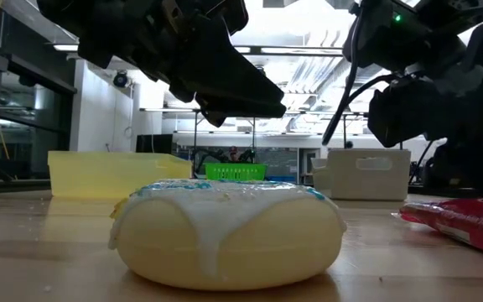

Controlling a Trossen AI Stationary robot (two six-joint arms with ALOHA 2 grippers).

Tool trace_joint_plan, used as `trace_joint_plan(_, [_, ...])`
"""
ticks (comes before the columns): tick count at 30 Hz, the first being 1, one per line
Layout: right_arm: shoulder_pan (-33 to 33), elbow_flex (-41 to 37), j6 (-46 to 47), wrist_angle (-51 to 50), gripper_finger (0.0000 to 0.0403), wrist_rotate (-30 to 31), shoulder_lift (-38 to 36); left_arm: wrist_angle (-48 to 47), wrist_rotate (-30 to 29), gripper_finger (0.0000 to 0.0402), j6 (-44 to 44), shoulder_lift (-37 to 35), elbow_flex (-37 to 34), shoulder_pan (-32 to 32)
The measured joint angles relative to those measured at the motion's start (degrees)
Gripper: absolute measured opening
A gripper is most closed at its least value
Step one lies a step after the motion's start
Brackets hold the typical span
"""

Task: Pick & Place Food Item
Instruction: Put the popcorn bag into the yellow bin

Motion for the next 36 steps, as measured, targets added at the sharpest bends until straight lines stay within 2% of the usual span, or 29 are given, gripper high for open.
trace_joint_plan(13, [0.2,0.0,1.2,0.8,0.0175,0.0,1.6,-0.1,0.0,0.0122,0.0,0.0,0.0,0.0])
trace_joint_plan(21, [0.1,0.0,0.9,5.4,0.0175,-5.6,4.3,0.0,0.0,0.0122,0.0,0.0,0.0,0.0])
trace_joint_plan(31, [0.2,0.0,0.7,6.0,0.0174,-4.5,4.3,0.0,0.0,0.0122,0.0,0.0,0.0,0.0])
trace_joint_plan(36, [0.2,0.0,0.6,5.9,0.0147,-3.6,4.3,0.0,0.0,0.0122,0.0,0.0,0.0,0.0])
